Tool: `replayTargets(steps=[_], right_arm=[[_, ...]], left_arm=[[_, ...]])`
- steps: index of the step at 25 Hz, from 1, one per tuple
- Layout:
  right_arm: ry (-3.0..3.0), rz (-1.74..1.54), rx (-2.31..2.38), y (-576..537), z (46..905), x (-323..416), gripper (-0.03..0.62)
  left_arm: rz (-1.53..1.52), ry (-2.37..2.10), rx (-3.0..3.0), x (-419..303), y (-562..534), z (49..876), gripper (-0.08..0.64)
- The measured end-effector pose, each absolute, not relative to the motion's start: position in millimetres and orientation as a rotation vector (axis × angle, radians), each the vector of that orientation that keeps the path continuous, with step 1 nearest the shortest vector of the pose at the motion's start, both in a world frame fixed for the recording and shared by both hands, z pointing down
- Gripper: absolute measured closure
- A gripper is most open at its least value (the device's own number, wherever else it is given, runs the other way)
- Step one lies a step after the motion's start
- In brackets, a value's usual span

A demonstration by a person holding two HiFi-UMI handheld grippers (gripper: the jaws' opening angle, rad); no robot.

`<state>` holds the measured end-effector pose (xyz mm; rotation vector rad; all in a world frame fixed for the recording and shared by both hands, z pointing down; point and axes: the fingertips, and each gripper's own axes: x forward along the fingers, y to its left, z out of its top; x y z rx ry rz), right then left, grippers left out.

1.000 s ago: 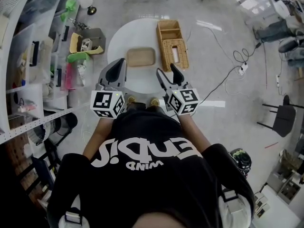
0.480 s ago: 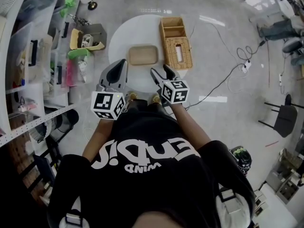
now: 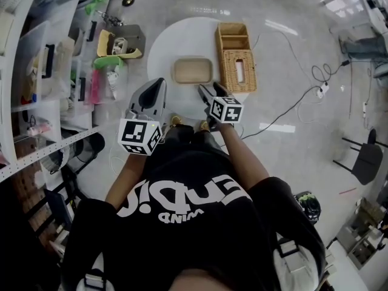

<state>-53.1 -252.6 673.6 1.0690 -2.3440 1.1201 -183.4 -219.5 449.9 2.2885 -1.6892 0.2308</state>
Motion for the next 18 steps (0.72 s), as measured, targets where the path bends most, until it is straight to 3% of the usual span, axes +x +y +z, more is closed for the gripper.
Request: replayTargets(steps=[9, 18], right_arm=[[-2.252, 1.265, 1.202, -255.9, 695.0, -52.0, 0.272], [-2.203, 1.352, 1.217, -266.0, 709.8, -51.7, 0.313]], left_arm=[[0.252, -1.712, 2.255, -196.1, -218.1, 455.5, 0.561], [0.282, -1.698, 2.25, -198.4, -218.6, 460.9, 0.561]])
